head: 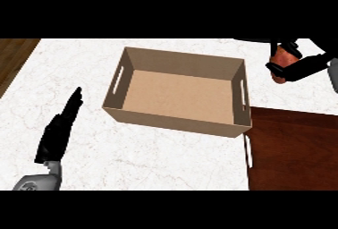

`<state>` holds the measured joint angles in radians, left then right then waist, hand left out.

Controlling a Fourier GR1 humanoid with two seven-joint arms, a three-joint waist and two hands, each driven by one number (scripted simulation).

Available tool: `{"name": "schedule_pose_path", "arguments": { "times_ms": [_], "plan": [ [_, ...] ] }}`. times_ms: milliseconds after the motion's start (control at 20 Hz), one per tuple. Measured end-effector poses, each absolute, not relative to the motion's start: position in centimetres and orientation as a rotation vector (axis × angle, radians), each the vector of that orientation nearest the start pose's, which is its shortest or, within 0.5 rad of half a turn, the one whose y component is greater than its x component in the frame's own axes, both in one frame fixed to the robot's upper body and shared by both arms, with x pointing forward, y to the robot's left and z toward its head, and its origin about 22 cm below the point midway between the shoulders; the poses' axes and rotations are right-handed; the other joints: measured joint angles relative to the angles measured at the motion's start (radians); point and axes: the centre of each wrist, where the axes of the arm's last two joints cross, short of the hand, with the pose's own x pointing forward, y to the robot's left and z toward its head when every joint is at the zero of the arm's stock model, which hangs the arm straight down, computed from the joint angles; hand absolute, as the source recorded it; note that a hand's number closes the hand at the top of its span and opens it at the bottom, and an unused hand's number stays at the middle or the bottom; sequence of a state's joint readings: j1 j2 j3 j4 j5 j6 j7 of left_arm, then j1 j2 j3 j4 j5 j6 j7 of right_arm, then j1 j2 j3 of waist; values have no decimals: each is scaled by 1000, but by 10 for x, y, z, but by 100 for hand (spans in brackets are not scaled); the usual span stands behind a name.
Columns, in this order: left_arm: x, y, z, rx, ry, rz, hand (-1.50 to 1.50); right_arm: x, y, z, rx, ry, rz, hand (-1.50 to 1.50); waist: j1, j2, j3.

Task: Pick the sweet potato from the tray and place it in the cardboard box

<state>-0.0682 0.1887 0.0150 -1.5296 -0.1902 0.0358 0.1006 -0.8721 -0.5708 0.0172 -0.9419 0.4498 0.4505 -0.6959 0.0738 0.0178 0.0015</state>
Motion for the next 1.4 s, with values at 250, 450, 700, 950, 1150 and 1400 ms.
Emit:
{"name": "schedule_pose_path", "arguments": {
  "times_ms": [250, 450, 700, 950, 1150, 1400],
  "plan": [
    [253, 274, 10, 353, -1465, -233, 0, 436, -274, 216, -48, -2086, 1296, 150, -26, -7, -1],
    [246, 277, 11, 359, -1459, -227, 0, 448, -235, 227, 11, -2083, 1306, 150, -36, -11, -2],
    [242, 283, 12, 360, -1452, -219, 0, 452, -182, 234, 66, -2047, 1363, 150, -49, -15, -2],
    [240, 282, 16, 367, -1454, -210, 0, 450, -135, 225, 104, -1999, 1427, 150, -54, -16, -2],
    [243, 280, 13, 366, -1456, -213, 0, 445, -95, 210, 113, -1940, 1484, 150, -56, -15, -2],
    [246, 279, 8, 369, -1461, -210, 0, 440, -60, 181, 72, -1865, 1551, 150, -54, -13, -2]
  ]
}}
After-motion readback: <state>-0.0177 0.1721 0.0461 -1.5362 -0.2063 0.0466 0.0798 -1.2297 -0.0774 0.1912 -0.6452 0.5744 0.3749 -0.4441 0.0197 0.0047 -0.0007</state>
